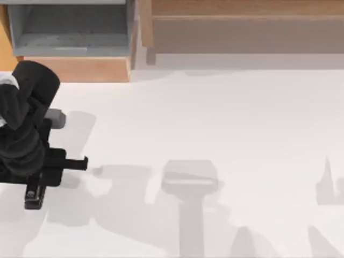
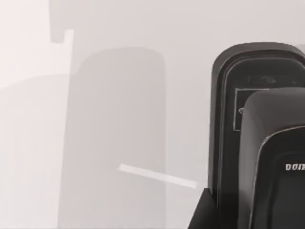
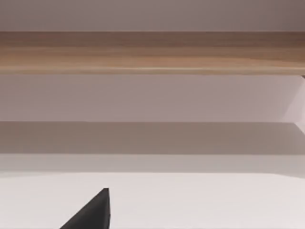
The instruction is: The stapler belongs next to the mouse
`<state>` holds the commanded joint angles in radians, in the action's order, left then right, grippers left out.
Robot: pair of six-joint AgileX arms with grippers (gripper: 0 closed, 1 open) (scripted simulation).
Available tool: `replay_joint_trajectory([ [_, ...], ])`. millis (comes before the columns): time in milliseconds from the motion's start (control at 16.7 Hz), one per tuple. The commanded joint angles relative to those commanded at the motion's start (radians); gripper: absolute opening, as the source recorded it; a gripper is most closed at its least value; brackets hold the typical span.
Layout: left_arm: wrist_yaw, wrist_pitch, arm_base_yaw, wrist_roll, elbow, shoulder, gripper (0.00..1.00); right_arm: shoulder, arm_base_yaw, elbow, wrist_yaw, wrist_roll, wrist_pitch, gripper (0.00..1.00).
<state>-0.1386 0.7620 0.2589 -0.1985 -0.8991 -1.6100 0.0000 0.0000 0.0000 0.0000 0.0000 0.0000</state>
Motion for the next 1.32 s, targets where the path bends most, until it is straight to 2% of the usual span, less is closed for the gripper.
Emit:
replay_joint_trajectory([
  [540, 0.066, -0.091, -0.006, -0.012, 0.019, -0.024, 0.0, 0.0, 0.0, 0.0, 0.0, 0.0, 0.0, 1.0],
  [900, 0.072, -0.091, -0.006, -0.013, 0.032, -0.037, 0.0, 0.0, 0.0, 0.0, 0.0, 0.0, 0.0, 1.0],
  [1320, 0.072, -0.091, -0.006, -0.013, 0.032, -0.037, 0.53, 0.0, 0.0, 0.0, 0.0, 0.0, 0.0, 1.0],
])
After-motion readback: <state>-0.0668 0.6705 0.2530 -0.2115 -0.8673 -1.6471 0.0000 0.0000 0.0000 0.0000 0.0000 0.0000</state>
